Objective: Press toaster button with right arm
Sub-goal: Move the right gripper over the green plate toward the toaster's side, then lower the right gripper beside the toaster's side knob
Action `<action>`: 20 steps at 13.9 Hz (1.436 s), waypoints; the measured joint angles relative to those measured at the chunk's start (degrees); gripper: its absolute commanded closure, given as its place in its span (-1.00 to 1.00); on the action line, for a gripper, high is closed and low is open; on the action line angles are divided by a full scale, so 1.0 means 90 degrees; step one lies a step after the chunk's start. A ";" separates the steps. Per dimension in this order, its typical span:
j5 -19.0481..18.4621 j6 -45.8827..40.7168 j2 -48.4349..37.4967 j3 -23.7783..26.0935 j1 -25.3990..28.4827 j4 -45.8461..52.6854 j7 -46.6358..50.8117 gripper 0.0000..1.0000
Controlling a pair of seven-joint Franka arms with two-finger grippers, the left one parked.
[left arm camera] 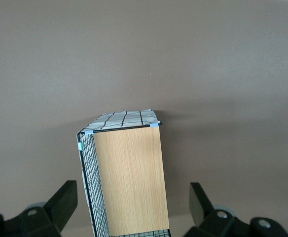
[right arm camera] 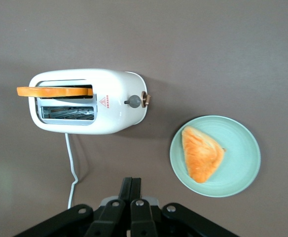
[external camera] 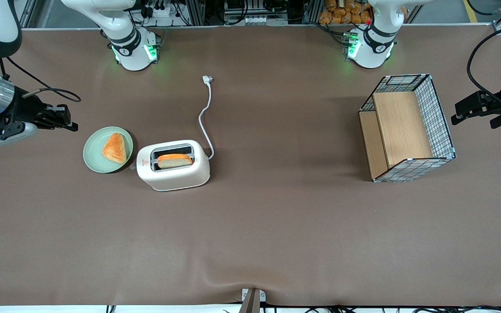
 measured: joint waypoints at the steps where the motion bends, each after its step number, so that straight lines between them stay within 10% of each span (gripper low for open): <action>1: 0.0219 0.0079 0.0008 -0.0001 -0.0001 -0.0130 -0.0020 1.00; 20: 0.2221 0.1753 0.1444 0.0033 0.0048 -0.0949 -0.1097 1.00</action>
